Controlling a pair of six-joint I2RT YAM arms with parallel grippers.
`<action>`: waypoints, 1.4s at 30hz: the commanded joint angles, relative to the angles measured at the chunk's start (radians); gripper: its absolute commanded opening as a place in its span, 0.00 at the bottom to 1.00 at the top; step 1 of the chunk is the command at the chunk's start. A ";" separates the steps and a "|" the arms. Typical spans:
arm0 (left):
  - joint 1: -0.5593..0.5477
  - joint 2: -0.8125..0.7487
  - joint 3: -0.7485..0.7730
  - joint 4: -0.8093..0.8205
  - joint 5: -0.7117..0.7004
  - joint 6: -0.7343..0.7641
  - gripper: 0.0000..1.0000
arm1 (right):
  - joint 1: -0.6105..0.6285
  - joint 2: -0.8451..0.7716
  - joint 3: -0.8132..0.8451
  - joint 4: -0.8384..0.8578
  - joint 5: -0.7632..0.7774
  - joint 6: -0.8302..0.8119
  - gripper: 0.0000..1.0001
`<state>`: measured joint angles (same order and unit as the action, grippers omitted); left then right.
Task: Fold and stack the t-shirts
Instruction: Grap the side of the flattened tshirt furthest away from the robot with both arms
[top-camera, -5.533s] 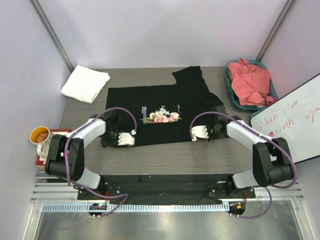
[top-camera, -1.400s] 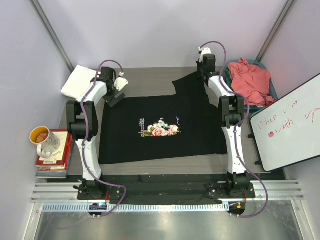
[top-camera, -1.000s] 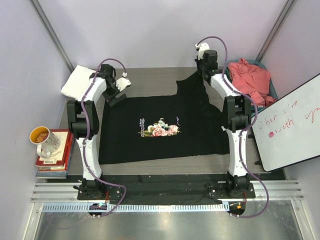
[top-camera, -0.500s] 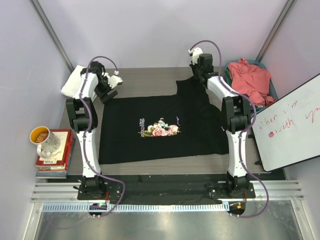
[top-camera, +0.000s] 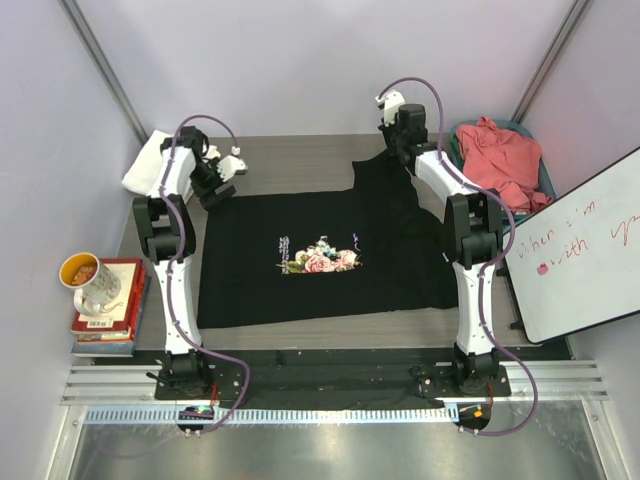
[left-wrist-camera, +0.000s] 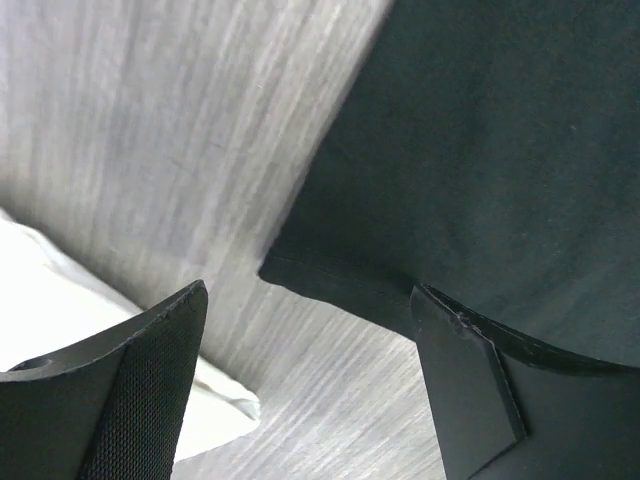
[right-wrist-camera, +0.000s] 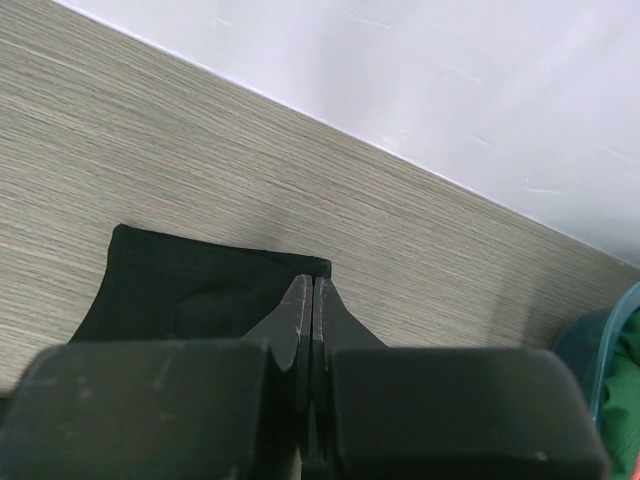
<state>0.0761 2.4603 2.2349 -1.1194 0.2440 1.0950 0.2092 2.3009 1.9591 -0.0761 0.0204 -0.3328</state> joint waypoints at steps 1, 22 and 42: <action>0.002 0.028 0.060 0.029 0.037 0.025 0.83 | 0.009 -0.084 0.003 0.038 0.004 -0.009 0.01; 0.002 0.140 0.147 0.030 0.060 0.071 0.78 | 0.039 -0.090 0.004 0.044 0.029 -0.025 0.01; -0.038 0.172 0.104 -0.100 0.024 0.209 0.77 | 0.081 -0.116 0.006 0.052 0.069 -0.052 0.01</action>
<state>0.0494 2.5546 2.3787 -1.1469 0.2615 1.2755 0.2775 2.2738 1.9575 -0.0757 0.0662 -0.3691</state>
